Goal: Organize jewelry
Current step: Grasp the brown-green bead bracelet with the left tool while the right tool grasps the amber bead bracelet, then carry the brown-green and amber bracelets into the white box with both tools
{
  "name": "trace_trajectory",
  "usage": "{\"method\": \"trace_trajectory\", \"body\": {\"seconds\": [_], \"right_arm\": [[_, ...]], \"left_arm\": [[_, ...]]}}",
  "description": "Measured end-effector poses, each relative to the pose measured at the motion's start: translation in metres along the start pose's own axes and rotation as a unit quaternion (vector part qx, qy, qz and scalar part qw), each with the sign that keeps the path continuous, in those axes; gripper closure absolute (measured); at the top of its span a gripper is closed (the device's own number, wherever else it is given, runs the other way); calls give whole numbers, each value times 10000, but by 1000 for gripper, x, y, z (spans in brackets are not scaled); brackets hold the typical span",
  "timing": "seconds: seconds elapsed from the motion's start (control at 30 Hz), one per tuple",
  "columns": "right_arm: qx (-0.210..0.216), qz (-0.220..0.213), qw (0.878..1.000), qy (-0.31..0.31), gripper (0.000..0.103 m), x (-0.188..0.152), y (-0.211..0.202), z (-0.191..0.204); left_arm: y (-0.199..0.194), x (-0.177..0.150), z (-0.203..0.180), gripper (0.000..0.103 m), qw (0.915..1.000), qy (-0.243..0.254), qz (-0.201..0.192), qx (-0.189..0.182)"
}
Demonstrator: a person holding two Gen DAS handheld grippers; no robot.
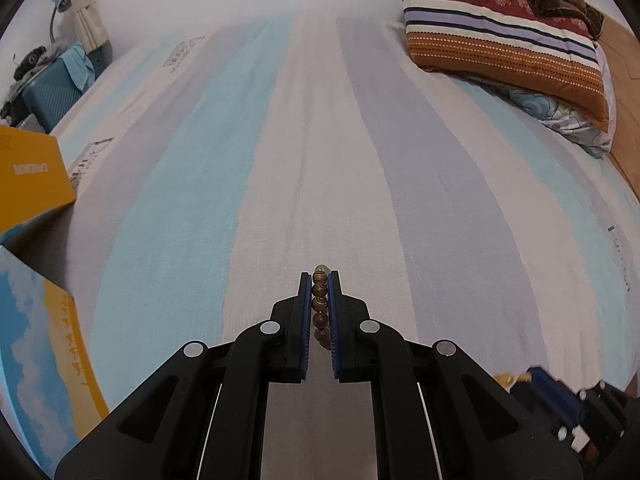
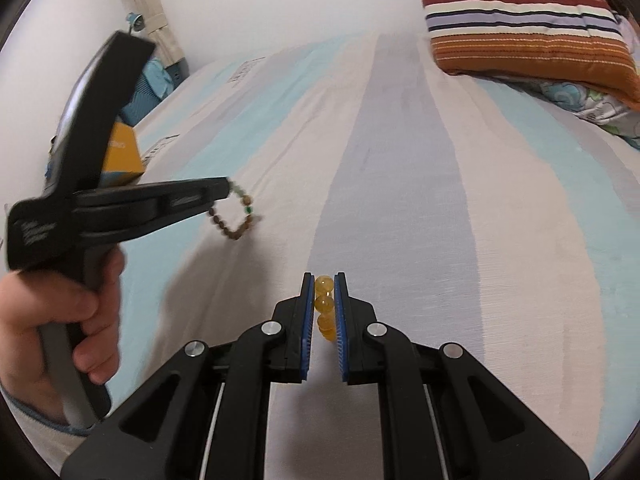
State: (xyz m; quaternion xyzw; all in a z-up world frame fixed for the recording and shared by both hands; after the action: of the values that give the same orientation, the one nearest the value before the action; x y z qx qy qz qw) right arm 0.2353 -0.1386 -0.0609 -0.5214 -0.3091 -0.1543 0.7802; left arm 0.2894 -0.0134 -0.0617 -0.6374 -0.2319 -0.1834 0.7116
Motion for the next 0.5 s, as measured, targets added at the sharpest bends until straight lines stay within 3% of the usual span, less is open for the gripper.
{"method": "trace_trajectory", "body": {"seconds": [0.5], "right_arm": [[-51, 43, 9997, 241, 94, 10, -6, -7]], "left_arm": [[-40, -35, 9, 96, 9995, -41, 157, -263]]}}
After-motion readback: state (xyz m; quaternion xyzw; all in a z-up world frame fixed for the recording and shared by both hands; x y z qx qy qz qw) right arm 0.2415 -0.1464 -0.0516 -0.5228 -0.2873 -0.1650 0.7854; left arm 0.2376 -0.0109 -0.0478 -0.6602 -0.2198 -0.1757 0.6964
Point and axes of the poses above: each gripper's, at about its wrist camera, not at the fingertips, and y roughly the way its jaws point, z to its left, x to its top, the point moved 6 cm from there along y, roughly the way its jaws point, and after that the axes turned 5 degrees about x, right-handed, at the moved point
